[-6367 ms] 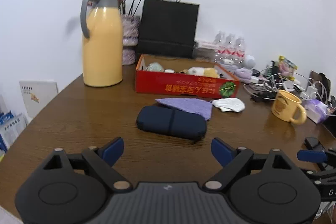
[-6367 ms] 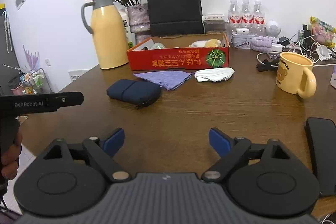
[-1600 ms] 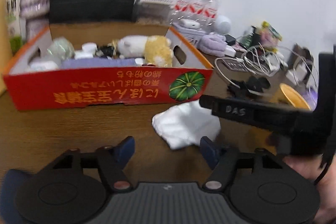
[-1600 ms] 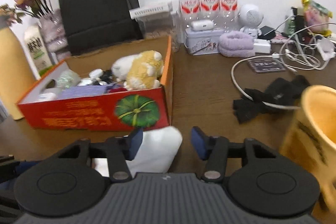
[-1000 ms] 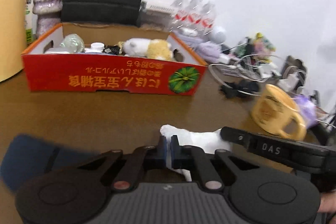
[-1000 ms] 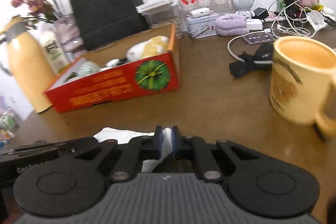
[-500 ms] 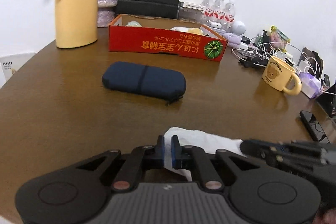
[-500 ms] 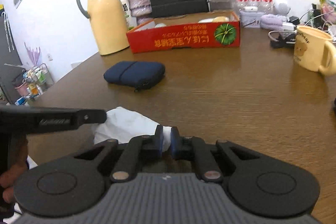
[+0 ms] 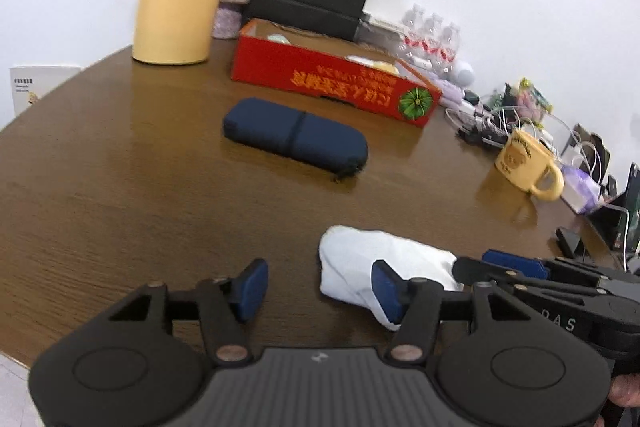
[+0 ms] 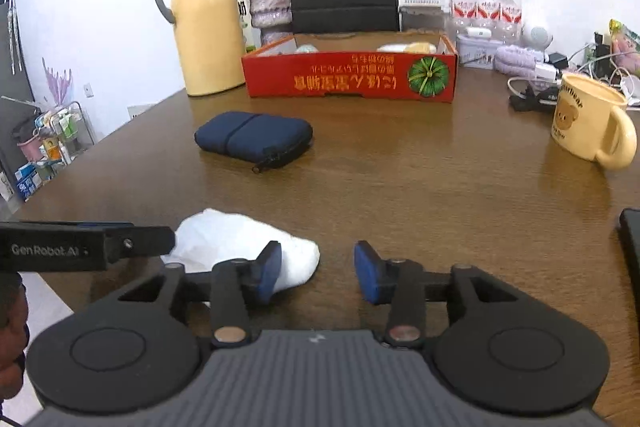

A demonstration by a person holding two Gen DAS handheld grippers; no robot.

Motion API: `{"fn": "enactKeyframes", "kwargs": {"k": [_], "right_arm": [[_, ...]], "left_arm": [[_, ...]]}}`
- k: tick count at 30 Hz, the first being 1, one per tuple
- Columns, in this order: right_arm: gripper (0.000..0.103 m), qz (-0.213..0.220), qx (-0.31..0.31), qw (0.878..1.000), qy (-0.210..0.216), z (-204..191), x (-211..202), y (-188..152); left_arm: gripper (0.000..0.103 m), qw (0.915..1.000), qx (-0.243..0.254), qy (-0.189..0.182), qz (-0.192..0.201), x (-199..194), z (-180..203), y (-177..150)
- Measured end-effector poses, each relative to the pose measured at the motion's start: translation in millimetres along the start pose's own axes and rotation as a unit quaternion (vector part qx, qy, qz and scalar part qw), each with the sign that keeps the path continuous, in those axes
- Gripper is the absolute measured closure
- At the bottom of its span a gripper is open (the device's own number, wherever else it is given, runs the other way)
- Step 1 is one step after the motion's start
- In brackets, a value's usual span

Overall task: Organize objects
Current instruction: 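Grasp the white cloth with both tools together, then carry the white cloth into the red box and open both tools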

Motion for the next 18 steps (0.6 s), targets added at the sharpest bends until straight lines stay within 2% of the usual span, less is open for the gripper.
{"fn": "enactKeyframes", "kwargs": {"k": [4, 5, 6, 7, 8, 10, 13, 14, 18], "right_arm": [[0.061, -0.002, 0.006, 1.0, 0.005, -2, 6, -3], [0.062, -0.002, 0.005, 1.0, 0.008, -3, 8, -3], [0.066, -0.003, 0.006, 1.0, 0.01, -4, 10, -4], [0.07, -0.004, 0.006, 1.0, 0.015, -6, 12, -5], [0.075, -0.005, 0.004, 1.0, 0.022, -9, 13, -5], [0.076, -0.003, -0.014, 1.0, 0.018, -13, 15, -6], [0.086, -0.001, -0.035, 0.999, 0.009, -16, 14, -5], [0.09, 0.0, -0.039, 0.999, 0.004, -16, 14, -4], [0.095, 0.014, -0.018, 1.0, 0.002, -8, 13, 12]], "left_arm": [[0.05, 1.0, 0.007, -0.005, -0.003, 1, 4, -1], [0.057, 0.9998, 0.015, -0.007, -0.004, 2, 8, -2], [0.073, 0.9996, 0.026, -0.012, -0.008, 3, 12, -4], [0.081, 0.9991, 0.035, -0.018, -0.012, 4, 16, -6], [0.082, 0.9989, 0.043, -0.013, -0.012, 5, 19, -6], [0.083, 0.9984, 0.055, -0.002, -0.01, 7, 22, -7], [0.097, 0.9982, 0.057, 0.018, -0.006, 8, 23, -5], [0.098, 0.9978, 0.061, 0.025, -0.004, 8, 22, -4], [0.099, 0.9984, 0.055, 0.01, 0.006, 10, 23, 10]]}}
Point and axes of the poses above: each gripper's, at about its wrist camera, not at the fingertips, and x roughly the way its jaws point, z to its right, y to its top, the point moved 9 cm from there along x, roughly the way its jaws point, and after that the axes turned 12 degrees about z, right-handed, at the moved point
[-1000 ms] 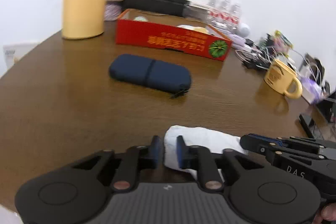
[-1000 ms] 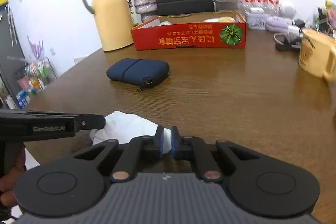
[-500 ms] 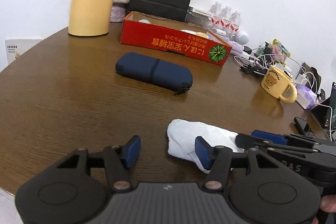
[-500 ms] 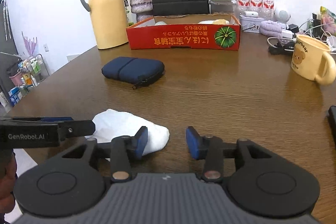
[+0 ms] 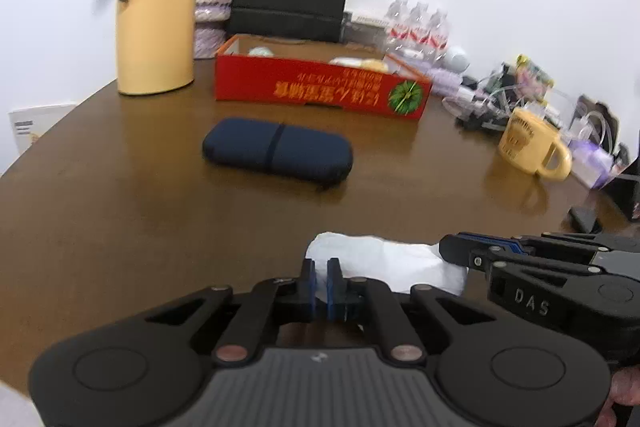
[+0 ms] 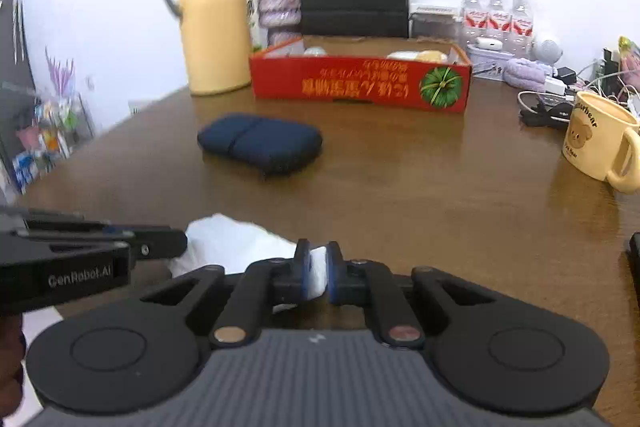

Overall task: Organize objects
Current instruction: 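Carry the white cloth into the red box and open both tools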

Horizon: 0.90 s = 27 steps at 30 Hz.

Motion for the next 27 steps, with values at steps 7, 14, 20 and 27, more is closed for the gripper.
{"fn": "enactKeyframes", "kwargs": {"k": [7, 14, 20, 27], "right_arm": [[0.095, 0.068, 0.0, 0.998, -0.012, 33, 36, 88], [0.095, 0.078, 0.007, 0.997, -0.019, 79, 166, 189], [0.095, -0.018, 0.0, 1.0, -0.018, 100, 294, 191], [0.044, -0.058, 0.001, 0.998, -0.024, 100, 335, 157]], "left_arm": [[0.099, 0.9957, -0.018, -0.061, 0.068, 51, -1, 108], [0.1, 0.9964, -0.013, -0.068, 0.05, 184, -11, 208], [0.1, 0.9998, -0.015, -0.005, -0.014, 283, -41, 215], [0.081, 0.9997, 0.01, 0.013, -0.017, 289, -51, 183]]}}
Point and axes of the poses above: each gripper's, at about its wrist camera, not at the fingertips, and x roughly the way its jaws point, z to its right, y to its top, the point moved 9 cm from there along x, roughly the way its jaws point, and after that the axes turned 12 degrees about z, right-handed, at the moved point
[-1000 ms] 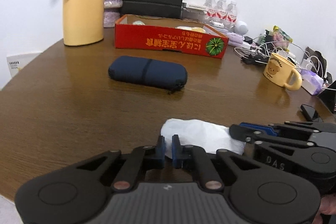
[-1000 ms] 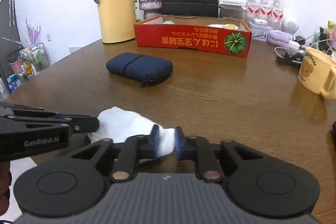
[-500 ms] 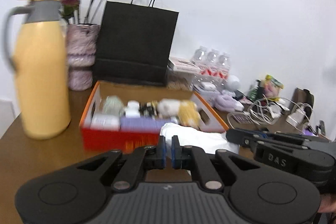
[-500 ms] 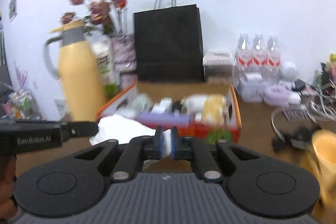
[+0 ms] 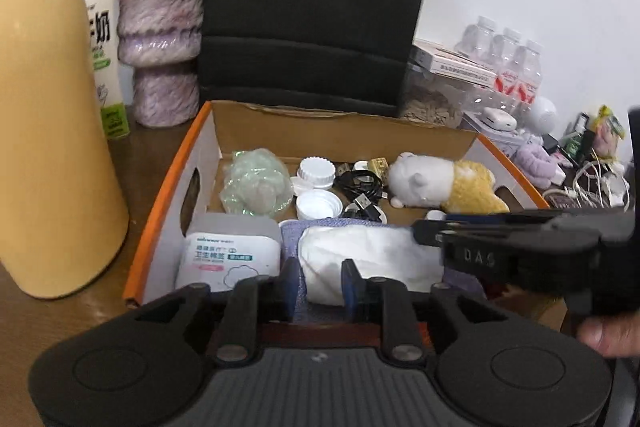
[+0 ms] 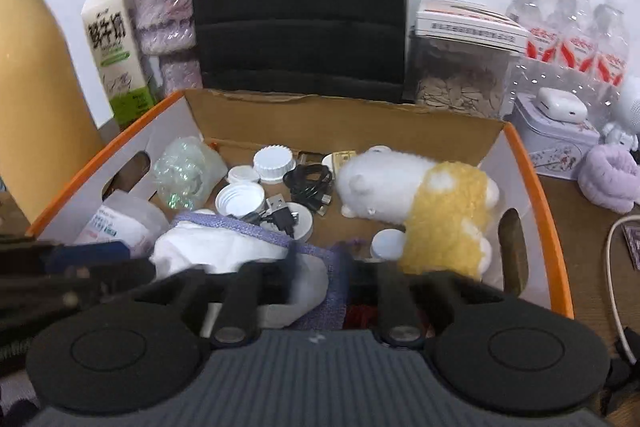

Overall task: Organize objects
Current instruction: 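Carry the white cloth into the red box and open both tools, then withdraw both tools from the box back over the table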

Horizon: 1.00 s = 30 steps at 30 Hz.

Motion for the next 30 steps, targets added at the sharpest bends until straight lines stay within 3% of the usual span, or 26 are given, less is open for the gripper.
{"fn": "enactKeyframes", "kwargs": {"k": [1, 3, 7, 10, 12, 13, 15, 20, 26, 30], "right_arm": [[0.037, 0.007, 0.005, 1.0, -0.002, 0, -4, 2], [0.031, 0.023, 0.002, 1.0, -0.011, 3, -15, 11], [0.016, 0.067, -0.006, 0.997, -0.035, 10, -58, 36], [0.003, 0.115, -0.007, 0.993, -0.036, 6, -112, 45], [0.0, 0.14, -0.013, 0.99, -0.023, -4, -153, 42], [0.0, 0.15, -0.016, 0.988, -0.018, -8, -172, 38], [0.0, 0.164, -0.022, 0.986, -0.008, -18, -210, 23], [0.0, 0.169, -0.002, 0.986, 0.008, -37, -293, -40], [0.0, 0.106, -0.004, 0.994, 0.002, -52, -361, -127], [0.0, 0.091, -0.003, 0.996, 0.008, -62, -390, -157]], "left_arm": [[0.079, 1.0, 0.0, 0.005, 0.003, -4, -1, 1], [0.062, 0.9999, -0.009, 0.007, 0.004, -15, -2, 8], [0.053, 0.9991, -0.002, 0.004, 0.041, -57, 0, 24], [0.035, 0.9971, 0.008, 0.001, 0.075, -105, 4, 22], [0.022, 0.9956, 0.013, -0.004, 0.092, -140, 8, 15], [0.02, 0.9947, 0.017, -0.012, 0.1, -159, 10, 9], [0.013, 0.9931, 0.02, -0.02, 0.114, -193, 12, -7], [0.01, 0.9937, -0.008, -0.014, 0.111, -273, 5, -66], [0.007, 0.9961, -0.003, 0.0, 0.088, -343, -6, -123], [0.005, 0.9969, -0.007, 0.008, 0.078, -361, -12, -142]]}}
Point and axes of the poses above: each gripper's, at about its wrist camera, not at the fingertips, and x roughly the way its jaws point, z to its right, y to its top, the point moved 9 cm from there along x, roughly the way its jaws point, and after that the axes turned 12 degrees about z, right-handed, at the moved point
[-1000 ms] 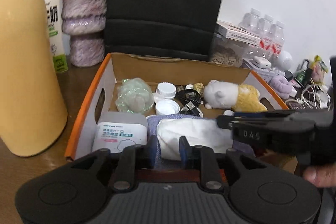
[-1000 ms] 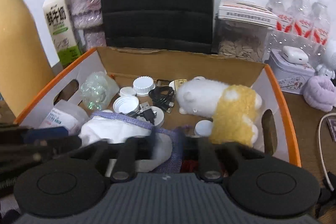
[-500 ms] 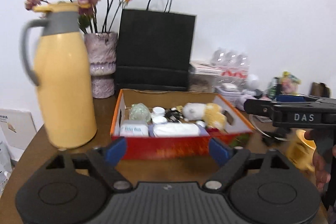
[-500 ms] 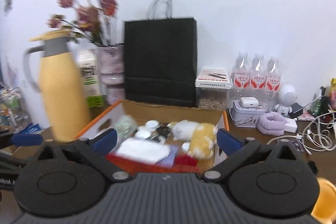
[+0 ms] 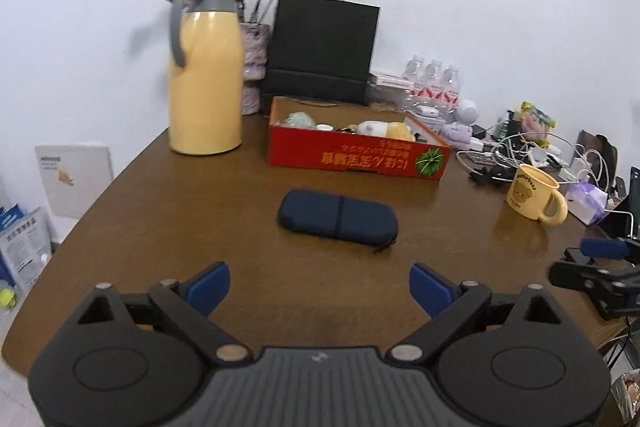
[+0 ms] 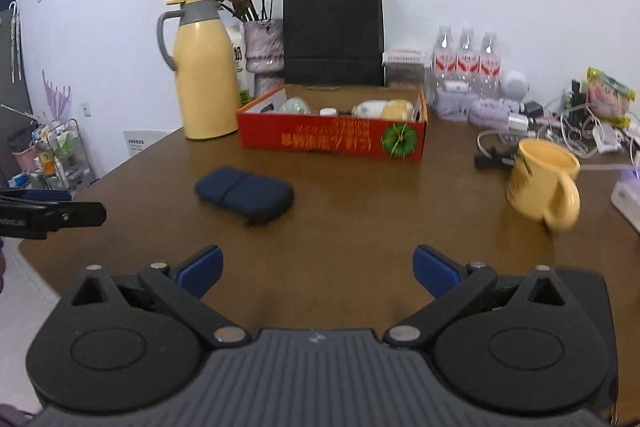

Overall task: Organize objects
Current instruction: 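Withdraw both tools from the box back over the table, then grasp the navy zippered pouch with both tools together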

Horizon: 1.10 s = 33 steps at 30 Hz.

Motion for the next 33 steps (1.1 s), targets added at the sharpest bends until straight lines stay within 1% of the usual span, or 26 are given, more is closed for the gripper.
{"fn": "enactKeyframes", "kwargs": {"k": [3, 5, 7, 9, 11, 13, 14, 16, 17, 19, 20, 21, 22, 24, 25, 26, 29, 31, 33], "right_arm": [[0.0, 0.001, 0.009, 1.0, 0.011, -8, -6, -5], [0.0, 0.004, 0.001, 1.0, 0.007, -12, 0, -6], [0.0, 0.004, -0.001, 1.0, 0.013, -17, 12, -8], [0.0, -0.001, 0.004, 1.0, 0.015, -19, 33, -12], [0.0, 0.001, 0.016, 1.0, 0.008, -17, 59, -13], [0.0, 0.0, 0.031, 1.0, -0.002, -15, 87, -13], [0.0, 0.0, 0.04, 0.999, -0.002, -15, 98, -13], [0.001, -0.004, 0.059, 0.998, 0.012, -18, 123, -12], [0.004, -0.007, 0.069, 0.997, 0.019, -20, 136, -12], [0.013, -0.019, 0.094, 0.995, 0.035, -25, 161, -14], [0.023, -0.029, 0.115, 0.992, 0.041, -26, 173, -16], [0.031, -0.039, 0.138, 0.989, 0.046, -26, 183, -19], [0.033, -0.046, 0.159, 0.985, 0.048, -25, 192, -22], [0.047, -0.045, 0.172, 0.982, 0.057, -27, 203, -24], [0.049, -0.043, 0.167, 0.984, 0.055, -28, 206, -24], [0.051, -0.042, 0.16, 0.985, 0.052, -28, 207, -24], [0.06, -0.048, 0.151, 0.986, 0.048, -24, 203, -26], [0.061, -0.05, 0.134, 0.989, 0.043, -18, 190, -28], [0.062, -0.052, 0.116, 0.991, 0.038, -11, 169, -31]], "left_arm": [[0.005, 0.9999, -0.01, 0.002, -0.01, 8, -3, -9], [0.005, 0.9998, -0.01, 0.003, -0.018, 20, -3, -15], [0.005, 0.9999, -0.006, -0.003, -0.015, 36, -4, -17], [0.005, 0.9999, -0.003, -0.011, -0.001, 60, -8, -11], [0.005, 1.0, 0.002, -0.003, 0.005, 91, -16, -4], [0.006, 0.9999, 0.001, 0.01, -0.003, 127, -25, 4], [0.006, 0.9999, -0.006, 0.007, -0.01, 145, -29, 6], [0.012, 0.9992, -0.024, -0.005, -0.031, 178, -35, 7], [0.017, 0.9987, -0.026, -0.004, -0.043, 191, -37, 6], [0.024, 0.9984, -0.008, -0.007, -0.055, 210, -39, 3], [0.026, 0.9983, -0.008, -0.013, -0.057, 216, -39, 2], [0.027, 0.998, -0.018, -0.023, -0.055, 219, -40, 1], [0.032, 0.9972, -0.032, -0.035, -0.057, 222, -41, 0], [0.058, 0.9936, -0.062, -0.067, -0.067, 223, -40, -3], [0.06, 0.9919, -0.075, -0.073, -0.071, 222, -40, -4], [0.064, 0.9924, -0.078, -0.066, -0.07, 219, -40, -5], [0.069, 0.9954, -0.056, -0.044, -0.065, 198, -27, -11], [0.071, 0.995, -0.058, -0.044, -0.068, 179, -15, -19], [0.075, 0.9942, -0.06, -0.054, -0.071, 155, 1, -28]]}}
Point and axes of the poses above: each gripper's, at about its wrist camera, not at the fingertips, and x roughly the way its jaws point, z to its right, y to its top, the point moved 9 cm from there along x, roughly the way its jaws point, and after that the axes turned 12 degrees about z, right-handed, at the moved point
